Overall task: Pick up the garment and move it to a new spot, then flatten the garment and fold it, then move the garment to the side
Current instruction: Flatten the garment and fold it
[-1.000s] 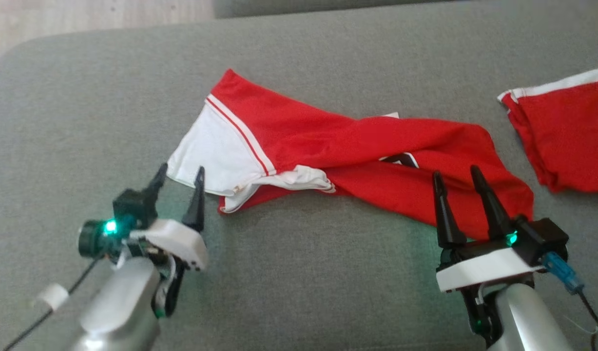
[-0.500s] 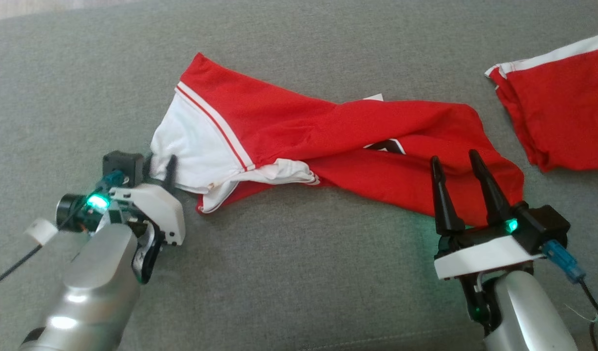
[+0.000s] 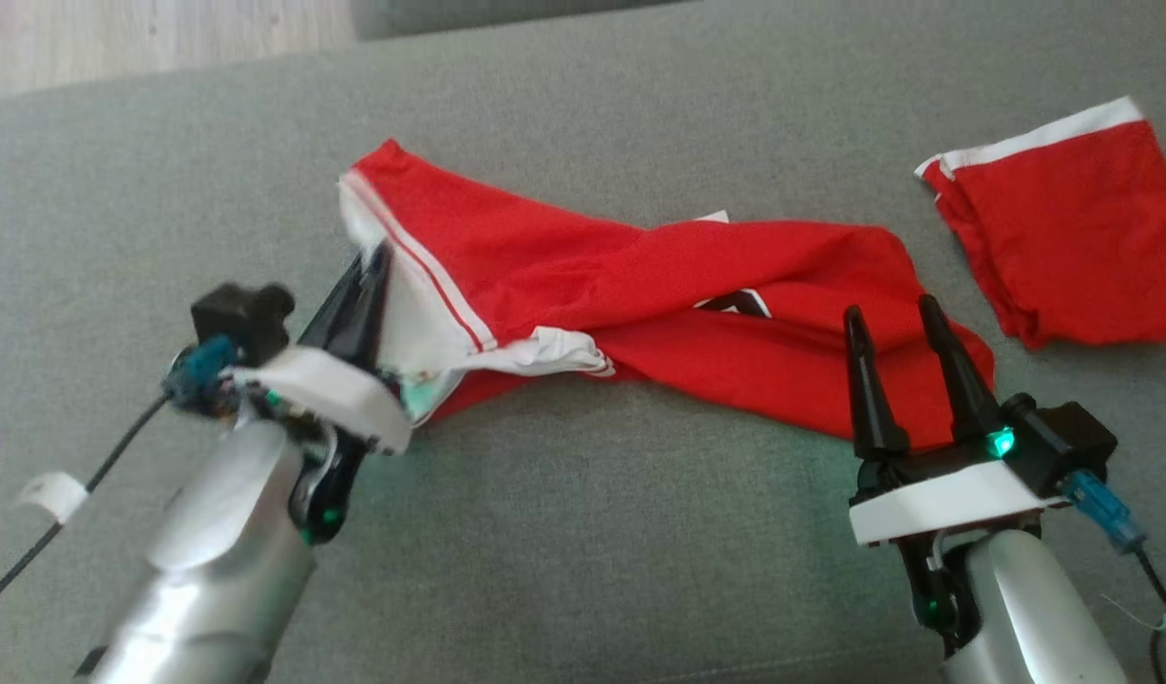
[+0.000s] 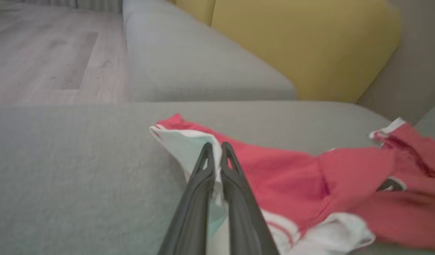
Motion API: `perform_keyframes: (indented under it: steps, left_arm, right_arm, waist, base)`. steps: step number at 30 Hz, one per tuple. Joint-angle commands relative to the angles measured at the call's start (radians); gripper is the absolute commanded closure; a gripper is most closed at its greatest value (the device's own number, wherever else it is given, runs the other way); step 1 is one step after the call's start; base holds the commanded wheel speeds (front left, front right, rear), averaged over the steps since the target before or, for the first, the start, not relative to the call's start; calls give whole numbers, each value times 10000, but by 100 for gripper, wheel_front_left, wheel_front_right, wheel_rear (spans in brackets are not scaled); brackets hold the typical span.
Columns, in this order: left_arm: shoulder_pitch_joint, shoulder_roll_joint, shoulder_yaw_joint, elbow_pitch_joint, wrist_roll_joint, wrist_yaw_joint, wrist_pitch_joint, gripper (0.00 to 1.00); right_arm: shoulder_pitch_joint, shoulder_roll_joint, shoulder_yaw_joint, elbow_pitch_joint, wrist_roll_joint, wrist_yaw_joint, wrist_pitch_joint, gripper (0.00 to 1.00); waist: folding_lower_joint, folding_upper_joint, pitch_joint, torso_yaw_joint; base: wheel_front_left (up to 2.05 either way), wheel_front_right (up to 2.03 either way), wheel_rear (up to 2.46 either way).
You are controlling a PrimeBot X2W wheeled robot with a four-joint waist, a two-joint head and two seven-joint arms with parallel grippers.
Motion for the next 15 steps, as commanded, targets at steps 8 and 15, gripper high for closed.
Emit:
perform_keyframes:
  steps: [8, 15]
  left_arm:
    - [-1086, 498, 783, -3339, -1044, 3, 915, 100]
    - [-2715, 1062, 1332, -3260, -881, 1127, 2243, 100]
  right_arm:
    - [-153, -31, 374, -300, 278, -7, -109, 0]
    - [-412, -31, 676, -431, 617, -7, -109, 0]
  waist:
    - [0, 0, -240, -280]
    - [0, 0, 304, -1107]
  base:
    - [0, 0, 0]
    - [0, 0, 0]
